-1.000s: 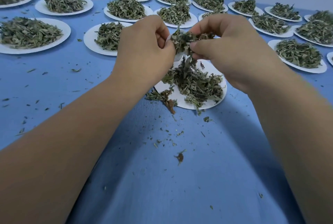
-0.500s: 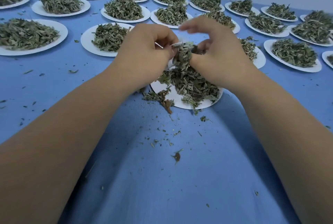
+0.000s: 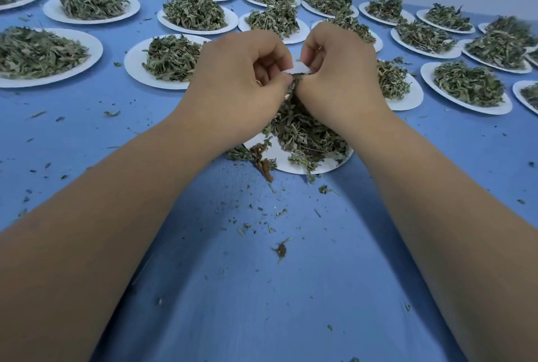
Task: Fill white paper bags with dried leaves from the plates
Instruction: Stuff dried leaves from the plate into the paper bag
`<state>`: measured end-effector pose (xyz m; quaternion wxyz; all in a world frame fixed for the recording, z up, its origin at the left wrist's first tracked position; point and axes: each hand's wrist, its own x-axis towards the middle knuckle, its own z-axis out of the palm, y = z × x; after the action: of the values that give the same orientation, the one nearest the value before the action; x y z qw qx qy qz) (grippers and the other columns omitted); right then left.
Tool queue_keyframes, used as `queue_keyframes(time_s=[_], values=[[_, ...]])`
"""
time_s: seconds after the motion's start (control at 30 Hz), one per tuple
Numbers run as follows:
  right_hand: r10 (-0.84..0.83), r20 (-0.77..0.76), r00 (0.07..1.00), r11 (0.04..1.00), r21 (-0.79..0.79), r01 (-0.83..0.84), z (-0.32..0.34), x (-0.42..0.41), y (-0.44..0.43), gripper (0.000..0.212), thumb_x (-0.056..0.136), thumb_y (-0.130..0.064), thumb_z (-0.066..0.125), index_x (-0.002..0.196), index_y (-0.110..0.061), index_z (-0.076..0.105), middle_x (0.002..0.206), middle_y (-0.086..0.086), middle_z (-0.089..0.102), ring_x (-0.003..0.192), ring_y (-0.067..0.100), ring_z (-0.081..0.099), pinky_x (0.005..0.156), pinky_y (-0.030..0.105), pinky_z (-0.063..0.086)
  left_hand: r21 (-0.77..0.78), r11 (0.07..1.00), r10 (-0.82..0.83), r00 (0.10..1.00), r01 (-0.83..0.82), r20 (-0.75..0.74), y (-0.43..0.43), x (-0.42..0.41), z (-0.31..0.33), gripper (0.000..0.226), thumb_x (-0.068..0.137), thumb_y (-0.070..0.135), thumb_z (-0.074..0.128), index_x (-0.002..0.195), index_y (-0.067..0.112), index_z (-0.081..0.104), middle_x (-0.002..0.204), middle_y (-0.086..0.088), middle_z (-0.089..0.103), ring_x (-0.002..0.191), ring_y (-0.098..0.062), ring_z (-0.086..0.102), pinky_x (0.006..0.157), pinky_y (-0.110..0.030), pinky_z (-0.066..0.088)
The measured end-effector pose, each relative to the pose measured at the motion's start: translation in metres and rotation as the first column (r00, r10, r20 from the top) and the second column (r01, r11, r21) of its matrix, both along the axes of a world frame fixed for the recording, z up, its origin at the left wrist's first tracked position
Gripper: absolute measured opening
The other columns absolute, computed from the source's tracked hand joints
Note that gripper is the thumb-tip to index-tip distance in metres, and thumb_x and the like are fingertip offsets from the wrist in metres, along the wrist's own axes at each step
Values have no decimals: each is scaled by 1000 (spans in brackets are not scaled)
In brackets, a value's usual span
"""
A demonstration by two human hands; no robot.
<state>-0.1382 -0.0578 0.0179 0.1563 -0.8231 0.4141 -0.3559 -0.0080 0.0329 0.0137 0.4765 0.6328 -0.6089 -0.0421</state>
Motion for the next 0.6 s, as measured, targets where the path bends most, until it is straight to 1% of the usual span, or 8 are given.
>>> queue_keyframes(time_s=[0.1,0.17,0.23,0.33,0.4,0.43,0.5,0.6], values=[[74,34,997,996,51,-76,0,-3,4,20,78,-8,63,92,-21,59,84,-10,60,63,3,48,59,18,38,2,993,116,992,-116,49,-1,5,-2,9,85,16,64,86,24,68,66,13,59,64,-1,55,60,-7,42],[147,51,988,984,92,-152,2,-7,8,18,85,-15,66,97,-27,60,100,-15,64,64,6,56,65,22,44,1,984,178,983,-178,44,-2,8,-3,8,86,18,62,86,25,68,67,13,60,67,-3,57,61,-9,42],[192,43,980,973,125,-196,5,-11,11,19,87,-19,66,99,-34,62,105,-22,64,69,10,65,65,26,51,-2,977,213,976,-213,44,-3,11,-2,8,88,21,62,87,25,68,69,13,61,65,-3,57,60,-11,42],[201,64,978,967,144,-208,7,-18,11,20,86,-34,67,106,-40,68,102,-26,67,80,0,63,65,16,49,1,981,193,981,-193,11,-1,12,0,7,88,22,65,87,25,70,72,12,64,66,-5,60,58,-9,42],[215,102,971,958,170,-230,7,-19,10,23,88,-42,70,111,-41,69,109,-27,67,88,-4,65,72,19,48,2,987,161,987,-161,-16,0,11,1,6,88,22,68,86,27,71,73,11,66,67,-4,62,58,-6,42],[220,114,969,956,174,-238,6,-19,10,22,89,-41,73,110,-39,70,110,-25,68,85,-2,67,71,21,49,7,990,141,990,-141,-21,1,9,1,6,87,23,69,85,28,72,73,12,67,67,-2,62,58,-6,42],[236,124,964,954,159,-254,4,-17,10,14,89,-33,78,102,-29,74,99,-18,72,72,4,69,64,28,51,25,995,99,995,-99,-18,2,7,2,7,87,24,71,84,30,73,71,17,66,66,3,61,58,-5,41],[211,108,972,968,115,-223,1,-13,8,12,82,-32,82,86,-24,74,80,-9,73,68,12,67,64,31,55,44,998,54,998,-53,-19,4,6,3,8,86,24,74,85,31,76,70,23,66,67,9,61,62,-3,41]])
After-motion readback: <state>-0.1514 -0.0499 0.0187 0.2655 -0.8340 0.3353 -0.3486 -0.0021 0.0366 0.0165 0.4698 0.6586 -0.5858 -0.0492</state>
